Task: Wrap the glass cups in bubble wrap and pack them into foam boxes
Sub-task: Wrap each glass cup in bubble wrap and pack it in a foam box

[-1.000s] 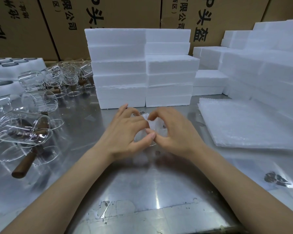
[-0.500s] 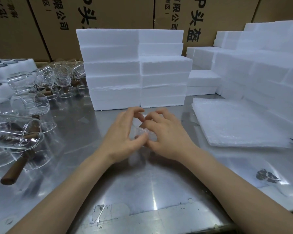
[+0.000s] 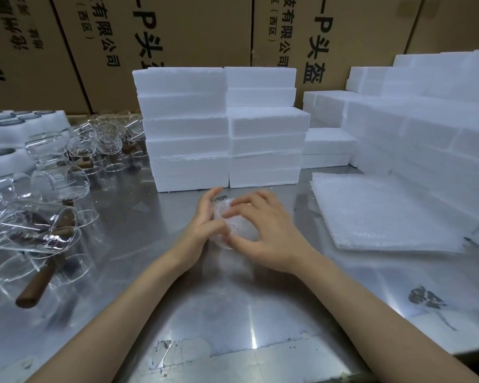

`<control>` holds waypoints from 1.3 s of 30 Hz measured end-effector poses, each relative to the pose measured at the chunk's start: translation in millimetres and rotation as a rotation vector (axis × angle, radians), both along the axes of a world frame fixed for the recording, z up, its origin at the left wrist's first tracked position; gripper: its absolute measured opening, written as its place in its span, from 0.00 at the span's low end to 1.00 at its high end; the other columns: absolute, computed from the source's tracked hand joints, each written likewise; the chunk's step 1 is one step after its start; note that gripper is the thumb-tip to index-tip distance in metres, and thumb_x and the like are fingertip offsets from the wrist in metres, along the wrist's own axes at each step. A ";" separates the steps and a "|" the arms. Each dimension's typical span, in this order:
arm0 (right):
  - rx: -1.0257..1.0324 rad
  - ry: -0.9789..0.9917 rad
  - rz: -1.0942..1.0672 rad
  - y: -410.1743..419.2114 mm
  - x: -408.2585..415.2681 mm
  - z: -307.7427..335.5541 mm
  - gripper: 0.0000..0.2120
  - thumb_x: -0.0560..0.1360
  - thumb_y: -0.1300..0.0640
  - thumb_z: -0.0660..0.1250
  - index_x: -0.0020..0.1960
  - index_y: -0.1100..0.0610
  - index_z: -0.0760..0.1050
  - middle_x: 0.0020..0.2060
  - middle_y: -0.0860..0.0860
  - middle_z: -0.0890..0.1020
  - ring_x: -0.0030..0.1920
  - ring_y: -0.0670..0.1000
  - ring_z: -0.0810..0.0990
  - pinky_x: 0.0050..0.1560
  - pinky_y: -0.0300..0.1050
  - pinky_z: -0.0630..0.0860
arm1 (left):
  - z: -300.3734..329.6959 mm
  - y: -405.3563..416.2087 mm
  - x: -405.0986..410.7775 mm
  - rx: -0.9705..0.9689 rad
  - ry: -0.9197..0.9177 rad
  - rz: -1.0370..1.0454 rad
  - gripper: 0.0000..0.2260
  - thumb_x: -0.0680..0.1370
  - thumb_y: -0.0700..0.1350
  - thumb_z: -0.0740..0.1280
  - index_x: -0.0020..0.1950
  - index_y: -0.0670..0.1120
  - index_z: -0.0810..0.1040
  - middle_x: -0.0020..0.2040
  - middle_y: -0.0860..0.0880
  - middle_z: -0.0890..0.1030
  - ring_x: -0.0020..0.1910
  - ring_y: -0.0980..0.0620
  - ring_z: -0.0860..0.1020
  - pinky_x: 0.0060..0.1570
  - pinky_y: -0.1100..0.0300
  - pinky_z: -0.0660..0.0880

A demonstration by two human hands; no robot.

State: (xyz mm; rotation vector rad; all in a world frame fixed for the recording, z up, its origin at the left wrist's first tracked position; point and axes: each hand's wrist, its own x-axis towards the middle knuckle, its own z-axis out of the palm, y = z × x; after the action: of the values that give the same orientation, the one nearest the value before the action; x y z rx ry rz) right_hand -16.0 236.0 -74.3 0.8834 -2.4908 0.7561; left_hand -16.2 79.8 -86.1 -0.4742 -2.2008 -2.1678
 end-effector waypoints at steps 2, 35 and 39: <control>-0.279 -0.041 0.048 4.7 -2.3 7.7 0.17 0.71 0.44 0.64 0.56 0.49 0.78 0.53 0.40 0.75 0.62 0.46 0.65 0.64 0.37 0.62 | 5.0 -4.2 -1.2 0.160 -0.066 0.033 0.32 0.65 0.42 0.61 0.70 0.48 0.63 0.63 0.44 0.75 0.60 0.48 0.74 0.56 0.57 0.70; -1.229 -0.827 -0.507 63.1 -144.2 97.8 0.18 0.74 0.45 0.65 0.57 0.51 0.63 0.43 0.49 0.70 0.49 0.52 0.71 0.58 0.53 0.73 | -2.9 -19.6 -9.0 -0.036 -0.035 0.119 0.29 0.66 0.64 0.64 0.63 0.54 0.73 0.60 0.55 0.80 0.62 0.56 0.76 0.65 0.56 0.67; -1.271 -0.810 -0.516 69.9 -138.6 97.8 0.18 0.73 0.45 0.66 0.56 0.51 0.64 0.42 0.50 0.70 0.42 0.51 0.71 0.47 0.50 0.74 | -3.5 -20.5 -8.8 -0.055 -0.027 0.090 0.24 0.70 0.60 0.64 0.64 0.55 0.72 0.62 0.54 0.78 0.64 0.53 0.75 0.64 0.57 0.69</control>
State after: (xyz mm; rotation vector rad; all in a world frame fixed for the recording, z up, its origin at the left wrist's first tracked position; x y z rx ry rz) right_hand -154.6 305.9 23.5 -0.5909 -1.8559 2.3210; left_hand -25.0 59.2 -89.6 -0.3422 -2.2542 -2.0866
